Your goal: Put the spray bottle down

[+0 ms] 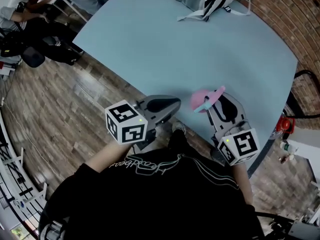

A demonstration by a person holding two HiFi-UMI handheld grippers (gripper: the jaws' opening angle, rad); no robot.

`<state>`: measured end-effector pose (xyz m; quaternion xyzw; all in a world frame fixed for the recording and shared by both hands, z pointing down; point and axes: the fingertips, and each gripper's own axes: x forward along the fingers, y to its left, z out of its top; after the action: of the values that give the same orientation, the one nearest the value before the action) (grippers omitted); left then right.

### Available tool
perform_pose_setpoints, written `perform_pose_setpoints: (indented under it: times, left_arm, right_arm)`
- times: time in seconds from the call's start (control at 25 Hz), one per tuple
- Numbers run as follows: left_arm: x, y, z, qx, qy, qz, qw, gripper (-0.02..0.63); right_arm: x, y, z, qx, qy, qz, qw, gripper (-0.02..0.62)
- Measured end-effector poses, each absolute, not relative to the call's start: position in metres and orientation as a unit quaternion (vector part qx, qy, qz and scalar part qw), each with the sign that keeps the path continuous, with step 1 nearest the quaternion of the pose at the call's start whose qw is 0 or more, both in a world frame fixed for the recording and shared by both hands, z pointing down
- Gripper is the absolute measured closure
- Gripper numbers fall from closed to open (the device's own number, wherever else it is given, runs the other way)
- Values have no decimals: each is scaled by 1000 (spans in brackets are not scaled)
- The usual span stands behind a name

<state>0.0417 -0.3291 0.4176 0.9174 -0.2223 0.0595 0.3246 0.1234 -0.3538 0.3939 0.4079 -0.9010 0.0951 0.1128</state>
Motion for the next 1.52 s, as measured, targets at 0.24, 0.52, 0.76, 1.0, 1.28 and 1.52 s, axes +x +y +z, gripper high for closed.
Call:
perform_pose_setpoints:
  times: [0.24,0.52,0.76,1.0,1.28,1.52]
  left_arm:
    - [33,-355,425,906,-248,41,340,600]
    - [30,-376,436,900,-262,40,347,600]
    - [25,-383,441,892,-283,33,351,600]
    - [16,-386,443,883,-302,20,359,600]
    - [6,-388,443,877,-318,9,361,600]
    - [0,-378,446,878,-316,8,360,600]
  right_arm:
    - [122,-392,402,414,-900,66,119,463]
    - [121,-422,424,415,-899,56,129,463]
    - [122,-430,432,412,-900,54,132,463]
    - [119,-428,439,409,-902,40,131,463]
    - [115,-429,443,405,-900,20,160,463]
    - [124,-424,444,430,-888,27,162,445]
